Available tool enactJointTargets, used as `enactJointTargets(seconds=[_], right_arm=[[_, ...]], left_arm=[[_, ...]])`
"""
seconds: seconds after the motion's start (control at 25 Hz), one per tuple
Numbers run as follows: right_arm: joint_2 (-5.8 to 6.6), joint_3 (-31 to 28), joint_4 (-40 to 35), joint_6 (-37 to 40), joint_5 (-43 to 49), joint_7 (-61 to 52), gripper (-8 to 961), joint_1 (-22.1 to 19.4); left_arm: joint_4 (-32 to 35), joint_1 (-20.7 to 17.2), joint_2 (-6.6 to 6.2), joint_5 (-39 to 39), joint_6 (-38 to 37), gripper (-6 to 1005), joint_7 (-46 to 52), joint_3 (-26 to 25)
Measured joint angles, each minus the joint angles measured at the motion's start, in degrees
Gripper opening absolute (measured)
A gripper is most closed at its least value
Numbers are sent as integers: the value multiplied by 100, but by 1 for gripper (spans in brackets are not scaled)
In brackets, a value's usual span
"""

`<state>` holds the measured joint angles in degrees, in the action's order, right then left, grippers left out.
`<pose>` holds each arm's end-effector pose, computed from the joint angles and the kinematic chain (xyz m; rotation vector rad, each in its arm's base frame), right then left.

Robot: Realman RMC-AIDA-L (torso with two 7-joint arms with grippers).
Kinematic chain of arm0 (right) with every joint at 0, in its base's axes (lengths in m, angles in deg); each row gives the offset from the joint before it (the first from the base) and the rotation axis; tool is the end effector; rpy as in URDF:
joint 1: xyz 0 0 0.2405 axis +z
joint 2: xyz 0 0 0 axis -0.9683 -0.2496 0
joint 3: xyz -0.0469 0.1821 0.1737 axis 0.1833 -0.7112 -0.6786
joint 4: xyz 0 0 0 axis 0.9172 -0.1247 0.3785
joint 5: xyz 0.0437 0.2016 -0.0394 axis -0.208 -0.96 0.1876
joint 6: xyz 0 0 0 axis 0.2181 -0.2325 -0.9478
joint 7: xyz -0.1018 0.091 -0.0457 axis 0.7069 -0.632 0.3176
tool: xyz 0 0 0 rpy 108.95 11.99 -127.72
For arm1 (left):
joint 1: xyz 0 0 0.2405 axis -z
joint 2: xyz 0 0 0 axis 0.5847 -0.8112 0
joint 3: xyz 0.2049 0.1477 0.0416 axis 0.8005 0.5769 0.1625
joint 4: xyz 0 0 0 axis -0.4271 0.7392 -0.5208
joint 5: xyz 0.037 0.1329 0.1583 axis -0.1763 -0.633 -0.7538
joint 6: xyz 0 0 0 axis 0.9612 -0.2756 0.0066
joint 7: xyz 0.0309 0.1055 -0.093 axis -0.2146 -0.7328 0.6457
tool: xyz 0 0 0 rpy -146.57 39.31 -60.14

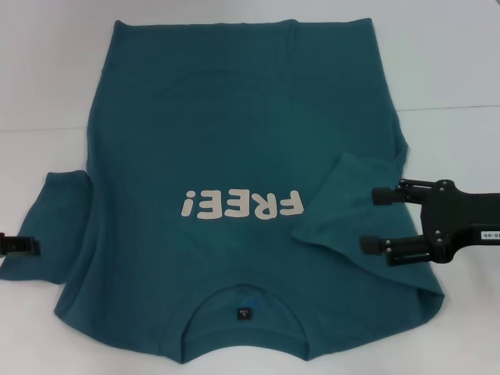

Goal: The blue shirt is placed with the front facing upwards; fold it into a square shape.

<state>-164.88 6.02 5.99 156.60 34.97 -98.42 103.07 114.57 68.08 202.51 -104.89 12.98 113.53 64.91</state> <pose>0.2603 0.3255 0.0559 -2.7389 0.4927 0.5887 -0.3197 0.3611 0.0765 -1.8536 -1.6426 -0.0721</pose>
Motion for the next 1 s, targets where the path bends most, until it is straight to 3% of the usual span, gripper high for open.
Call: enactJointTargets(seconds=[1.0], right_arm=[[-36,67,4,-59,0,-21,948,19]], left_arm=[[-191,-75,-5,-58,185,886,-6,-115]])
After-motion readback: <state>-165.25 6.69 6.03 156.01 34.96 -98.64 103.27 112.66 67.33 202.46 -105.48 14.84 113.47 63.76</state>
